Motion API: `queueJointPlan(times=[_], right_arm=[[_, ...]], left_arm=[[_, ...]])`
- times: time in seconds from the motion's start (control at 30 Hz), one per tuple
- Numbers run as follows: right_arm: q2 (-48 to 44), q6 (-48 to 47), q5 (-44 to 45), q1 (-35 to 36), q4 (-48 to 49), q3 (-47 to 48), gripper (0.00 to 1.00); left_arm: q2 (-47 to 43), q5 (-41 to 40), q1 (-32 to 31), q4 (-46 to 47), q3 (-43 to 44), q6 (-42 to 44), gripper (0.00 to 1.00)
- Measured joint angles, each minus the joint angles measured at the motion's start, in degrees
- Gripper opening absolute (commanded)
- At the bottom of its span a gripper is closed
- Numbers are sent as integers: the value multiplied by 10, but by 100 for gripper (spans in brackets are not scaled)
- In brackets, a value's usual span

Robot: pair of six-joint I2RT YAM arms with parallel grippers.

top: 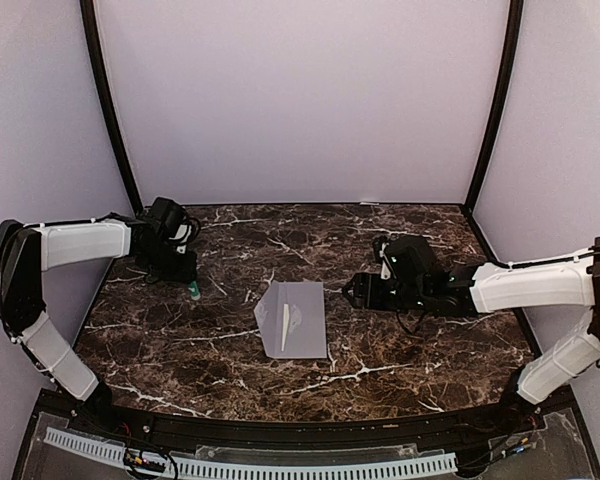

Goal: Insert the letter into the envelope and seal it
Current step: Open the solid glue cap from the solid glue.

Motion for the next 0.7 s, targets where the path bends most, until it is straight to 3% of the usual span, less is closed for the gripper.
queueJointPlan(times=[0.33, 0.53, 0.7], right_arm=[[8, 1, 0, -2, -1, 0, 74], [-10, -37, -12, -2, -4, 0, 74], [-52, -112, -98, -2, 9, 12, 72]], left_arm=[[-1, 1, 0, 0, -2, -3, 7], [-34, 59, 0, -27, -1, -3, 5], [-101, 170, -26, -63, 20, -2, 6]])
